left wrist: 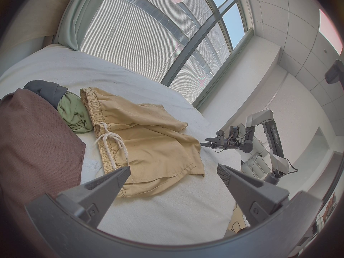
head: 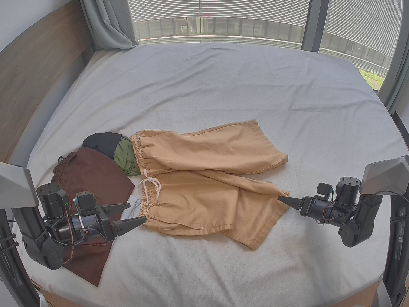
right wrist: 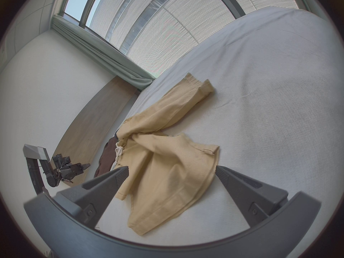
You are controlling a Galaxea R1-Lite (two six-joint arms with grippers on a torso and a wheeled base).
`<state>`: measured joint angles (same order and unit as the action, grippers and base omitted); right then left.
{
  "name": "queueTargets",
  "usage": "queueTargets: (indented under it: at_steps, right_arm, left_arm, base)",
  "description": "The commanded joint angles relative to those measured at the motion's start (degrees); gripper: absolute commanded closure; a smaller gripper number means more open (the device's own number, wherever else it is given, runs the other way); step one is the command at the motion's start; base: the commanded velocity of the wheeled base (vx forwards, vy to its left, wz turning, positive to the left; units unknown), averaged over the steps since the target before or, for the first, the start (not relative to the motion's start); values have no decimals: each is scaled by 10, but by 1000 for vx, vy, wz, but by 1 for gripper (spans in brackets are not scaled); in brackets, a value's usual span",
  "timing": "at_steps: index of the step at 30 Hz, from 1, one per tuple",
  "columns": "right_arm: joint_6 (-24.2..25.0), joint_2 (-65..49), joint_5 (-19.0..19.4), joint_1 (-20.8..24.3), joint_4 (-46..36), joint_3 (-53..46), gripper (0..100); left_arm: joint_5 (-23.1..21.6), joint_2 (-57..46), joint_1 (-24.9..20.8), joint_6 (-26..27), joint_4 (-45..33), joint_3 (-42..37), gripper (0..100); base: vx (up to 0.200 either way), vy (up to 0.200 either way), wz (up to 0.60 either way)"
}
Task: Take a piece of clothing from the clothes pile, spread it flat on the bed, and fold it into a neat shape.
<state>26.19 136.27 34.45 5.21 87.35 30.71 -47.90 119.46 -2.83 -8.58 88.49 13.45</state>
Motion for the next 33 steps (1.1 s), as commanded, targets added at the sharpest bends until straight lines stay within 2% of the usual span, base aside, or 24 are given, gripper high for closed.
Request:
queueTargets:
  at_steps: [1,6,9,11,12,14,16,18,26,27,33]
  right_arm:
    - [0,22,0,-11,-2,11,0]
    - [3,25,1,-12,-14,12,0]
    - [23,26,0,-2,-12,15,0]
    - [40,29,-3,5,-7,21,0]
    - [69,35,-4,14,-2,30,0]
    - [88,36,-4,17,1,35,0]
    - [128,37,-5,26,7,41,0]
    - [144,39,-7,28,9,51,0]
    - [148,36,-29,28,9,66,0]
    - [148,30,-47,28,9,77,0]
    - [148,23,-48,19,8,85,0]
  left_arm:
    - [0,1,0,0,0,1,0]
    - [0,1,0,1,0,0,0]
    - [0,1,-1,1,1,-1,0]
    - [0,1,-1,1,0,-1,0]
    - [-1,1,-1,2,0,-1,0]
    - [-1,1,-1,2,0,-1,0]
    - [-1,2,-2,2,0,-1,0]
    - [-1,2,-2,2,0,-1,0]
    - [-1,2,-2,3,0,-1,0]
    - [-1,4,-2,3,0,-1,0]
    - [-1,10,-3,10,0,-1,0]
  base:
    - [0,0,0]
    - [0,0,0]
    - [0,0,0]
    - [0,0,0]
    - [0,0,0]
    - [0,0,0]
    - [0,0,0]
    - [0,0,0]
    - [0,0,0]
    - [0,0,0]
    - [0,0,0]
